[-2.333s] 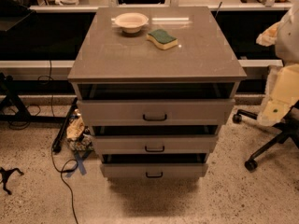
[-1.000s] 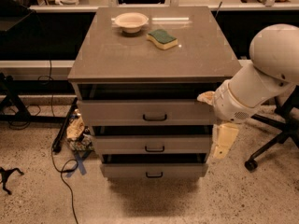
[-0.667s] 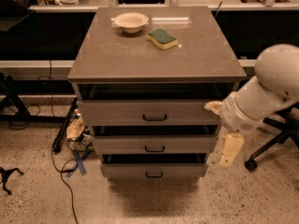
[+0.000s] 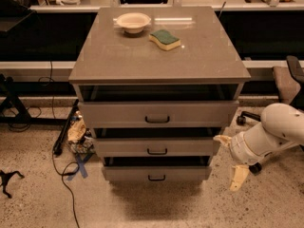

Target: Open middle drawer

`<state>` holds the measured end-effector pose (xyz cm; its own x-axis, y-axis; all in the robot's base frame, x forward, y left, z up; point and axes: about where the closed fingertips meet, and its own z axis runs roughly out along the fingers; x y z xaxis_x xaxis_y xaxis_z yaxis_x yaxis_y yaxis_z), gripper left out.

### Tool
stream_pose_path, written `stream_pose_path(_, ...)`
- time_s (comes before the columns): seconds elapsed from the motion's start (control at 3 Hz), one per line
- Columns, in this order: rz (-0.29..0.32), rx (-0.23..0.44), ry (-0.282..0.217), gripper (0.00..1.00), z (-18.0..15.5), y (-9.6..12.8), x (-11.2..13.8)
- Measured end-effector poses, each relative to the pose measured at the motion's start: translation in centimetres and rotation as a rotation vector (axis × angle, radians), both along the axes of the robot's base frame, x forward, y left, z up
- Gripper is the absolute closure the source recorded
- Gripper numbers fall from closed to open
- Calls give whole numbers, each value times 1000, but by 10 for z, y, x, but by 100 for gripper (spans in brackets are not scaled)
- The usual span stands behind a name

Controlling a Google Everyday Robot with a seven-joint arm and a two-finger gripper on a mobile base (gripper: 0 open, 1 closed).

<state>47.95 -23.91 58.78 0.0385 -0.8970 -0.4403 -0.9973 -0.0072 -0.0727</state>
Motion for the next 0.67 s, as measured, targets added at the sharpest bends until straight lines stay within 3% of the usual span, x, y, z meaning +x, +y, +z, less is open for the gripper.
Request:
stream_pose_path(0.33,0,0,0,0,0,0,0)
stream_pose_path(0.67,10,-11,16,0,-40,6,5)
